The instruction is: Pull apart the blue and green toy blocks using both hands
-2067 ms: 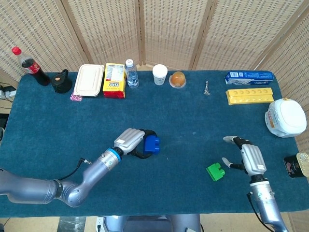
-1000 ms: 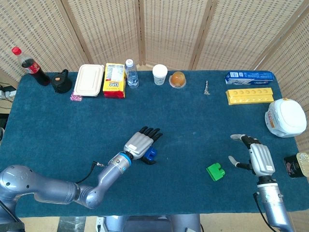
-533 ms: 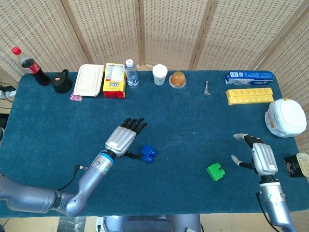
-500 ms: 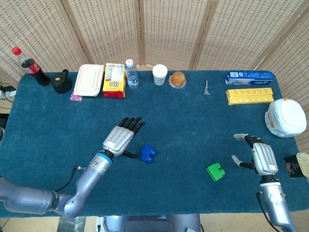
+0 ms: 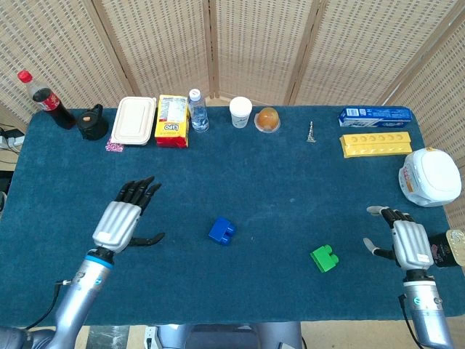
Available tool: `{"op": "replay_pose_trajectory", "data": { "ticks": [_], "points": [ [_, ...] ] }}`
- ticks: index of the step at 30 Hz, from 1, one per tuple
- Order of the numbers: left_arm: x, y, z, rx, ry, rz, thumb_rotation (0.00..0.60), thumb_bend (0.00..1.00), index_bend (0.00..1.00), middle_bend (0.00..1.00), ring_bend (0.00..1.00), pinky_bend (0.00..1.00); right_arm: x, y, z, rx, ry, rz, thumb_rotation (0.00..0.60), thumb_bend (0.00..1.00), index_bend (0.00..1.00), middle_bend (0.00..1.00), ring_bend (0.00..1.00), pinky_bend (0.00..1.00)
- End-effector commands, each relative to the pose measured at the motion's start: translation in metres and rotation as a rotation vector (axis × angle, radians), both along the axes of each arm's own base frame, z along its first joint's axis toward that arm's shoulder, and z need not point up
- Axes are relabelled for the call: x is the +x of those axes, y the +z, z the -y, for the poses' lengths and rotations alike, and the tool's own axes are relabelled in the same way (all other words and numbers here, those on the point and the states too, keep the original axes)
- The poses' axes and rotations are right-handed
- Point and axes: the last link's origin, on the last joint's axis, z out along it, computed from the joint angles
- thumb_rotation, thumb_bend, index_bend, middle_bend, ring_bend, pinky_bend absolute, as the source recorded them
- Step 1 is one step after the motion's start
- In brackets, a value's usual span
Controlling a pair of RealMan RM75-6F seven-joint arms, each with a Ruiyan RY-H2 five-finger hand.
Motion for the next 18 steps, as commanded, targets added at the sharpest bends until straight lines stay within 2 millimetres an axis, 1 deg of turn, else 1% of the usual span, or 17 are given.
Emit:
{"op": "replay_pose_trajectory", "data": {
  "ticks": [1,5,8,15,18],
  "points": [
    [-0.028,0.017,0.026,0.038,0.057,-0.005,0.426,0.24,0.07,0.02,0.00,0.00,-0.002,0.002,-0.005,-0.007,-0.013,-0.015,0.600,0.28,0.29,0.37,0.35,0.29],
    [-0.051,0.031,0.050,0.089,0.114,-0.010,0.434,0.24,0.08,0.02,0.00,0.00,-0.002,0.004,-0.011,-0.019,-0.027,-0.026,0.600,0.28,0.29,0.37,0.35,0.29],
    [-0.064,0.042,0.066,0.149,0.144,0.014,0.436,0.24,0.08,0.02,0.00,0.00,0.000,0.007,-0.015,-0.033,-0.029,-0.025,0.600,0.28,0.29,0.37,0.35,0.29],
    [-0.086,0.059,0.095,0.237,0.204,0.034,0.436,0.24,0.09,0.02,0.00,0.00,0.001,0.008,-0.026,-0.035,-0.038,-0.040,0.600,0.28,0.29,0.37,0.35,0.29],
    [-0.092,0.062,0.103,0.253,0.224,0.041,0.434,0.24,0.09,0.02,0.00,0.00,0.001,0.009,-0.031,-0.037,-0.040,-0.045,0.600,0.28,0.29,0.38,0.35,0.29]
  ]
}}
